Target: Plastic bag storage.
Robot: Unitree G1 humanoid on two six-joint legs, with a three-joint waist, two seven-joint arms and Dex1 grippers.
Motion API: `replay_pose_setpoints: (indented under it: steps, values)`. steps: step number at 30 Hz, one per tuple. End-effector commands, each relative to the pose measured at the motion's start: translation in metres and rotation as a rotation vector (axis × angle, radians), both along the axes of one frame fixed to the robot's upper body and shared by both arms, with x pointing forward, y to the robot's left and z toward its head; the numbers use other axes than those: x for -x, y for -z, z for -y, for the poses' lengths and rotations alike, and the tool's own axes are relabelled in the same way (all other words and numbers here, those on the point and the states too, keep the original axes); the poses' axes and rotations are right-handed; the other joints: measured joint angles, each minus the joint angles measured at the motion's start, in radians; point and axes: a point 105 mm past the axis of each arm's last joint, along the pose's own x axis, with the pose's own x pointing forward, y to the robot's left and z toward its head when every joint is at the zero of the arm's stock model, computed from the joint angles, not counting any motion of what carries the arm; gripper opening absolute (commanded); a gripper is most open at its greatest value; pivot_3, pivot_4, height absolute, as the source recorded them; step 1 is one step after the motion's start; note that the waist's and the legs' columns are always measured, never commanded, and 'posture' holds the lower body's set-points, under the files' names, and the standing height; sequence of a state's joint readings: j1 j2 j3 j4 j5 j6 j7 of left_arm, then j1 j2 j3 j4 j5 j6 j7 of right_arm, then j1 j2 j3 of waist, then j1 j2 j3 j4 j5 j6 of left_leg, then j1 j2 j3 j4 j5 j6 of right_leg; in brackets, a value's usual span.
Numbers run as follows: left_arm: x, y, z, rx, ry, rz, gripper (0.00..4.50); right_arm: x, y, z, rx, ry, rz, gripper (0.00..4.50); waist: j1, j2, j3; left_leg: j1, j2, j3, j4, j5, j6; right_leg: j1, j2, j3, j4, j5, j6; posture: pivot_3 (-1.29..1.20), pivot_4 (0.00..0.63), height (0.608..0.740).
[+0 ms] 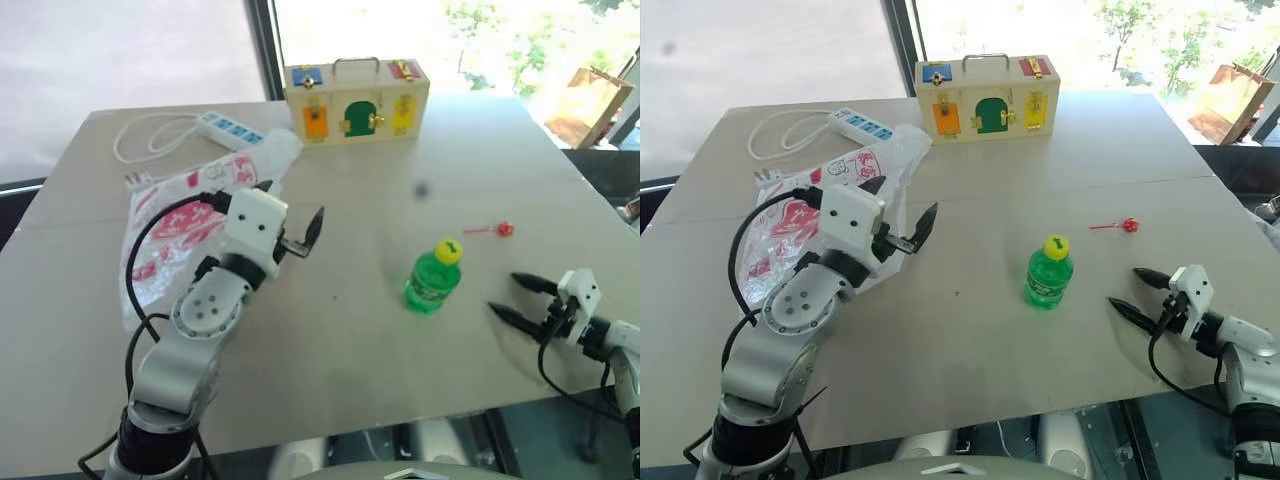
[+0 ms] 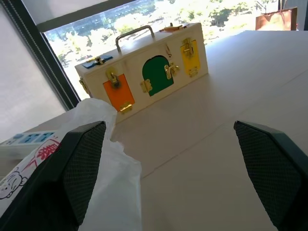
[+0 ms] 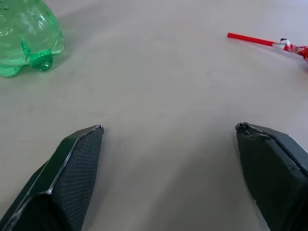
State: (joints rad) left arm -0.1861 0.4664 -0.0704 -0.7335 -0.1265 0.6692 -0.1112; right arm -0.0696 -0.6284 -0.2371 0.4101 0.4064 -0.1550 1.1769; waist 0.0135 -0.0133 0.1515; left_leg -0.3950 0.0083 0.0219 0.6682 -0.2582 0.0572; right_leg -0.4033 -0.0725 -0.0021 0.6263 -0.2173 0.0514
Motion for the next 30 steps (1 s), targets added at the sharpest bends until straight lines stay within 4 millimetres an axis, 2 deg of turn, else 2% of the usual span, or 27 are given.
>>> replay_pose_setpoints:
  steps: [1,7,15,22,25,30]
  values:
    - [0.002,-0.009,-0.010,-0.032,-0.072,0.053,4.50,0.008,-0.036,0.004,-0.012,-0.061,0.084,4.44,0.001,0.001,0.001,-0.001,0.000,0.000,0.000,0.000,0.000,-0.001,0.000,0.000,0.000,0.000,0.000,0.00,0.150,0.740]
    - [-0.001,0.000,-0.019,-0.040,-0.129,0.023,4.50,0.004,-0.101,0.008,-0.025,-0.123,0.156,4.44,-0.001,0.003,0.005,-0.001,0.000,0.001,0.001,0.000,0.000,-0.001,-0.002,0.000,0.000,0.001,0.001,0.00,0.150,0.740]
    - [-0.016,0.011,-0.022,-0.035,-0.162,-0.025,4.50,0.009,-0.164,-0.006,-0.047,-0.284,0.180,4.44,0.004,0.001,0.007,-0.004,0.000,-0.001,0.001,0.000,0.000,-0.003,-0.002,-0.001,0.000,0.001,0.000,0.00,0.150,0.740]
    - [-0.018,0.019,-0.012,0.014,-0.145,-0.071,4.50,0.030,-0.194,-0.024,-0.127,-0.432,0.179,4.44,0.003,-0.001,0.009,-0.005,-0.002,0.000,0.001,0.000,0.000,-0.003,-0.005,-0.001,0.000,0.001,0.001,0.00,0.150,0.740]
    - [-0.017,0.023,-0.008,0.020,-0.132,-0.092,4.50,0.035,-0.214,-0.032,-0.245,-0.474,0.201,4.44,0.003,-0.002,0.009,-0.005,-0.002,0.000,0.001,0.000,0.000,-0.003,-0.006,-0.001,0.000,0.001,0.001,0.00,0.150,0.740]
    - [-0.015,0.027,-0.009,0.025,-0.148,-0.122,4.50,0.034,-0.207,-0.034,-0.226,-0.479,0.171,4.44,0.003,-0.003,0.010,-0.005,-0.002,-0.001,0.001,0.000,0.000,-0.003,-0.006,-0.002,0.000,0.001,0.001,0.00,0.150,0.740]
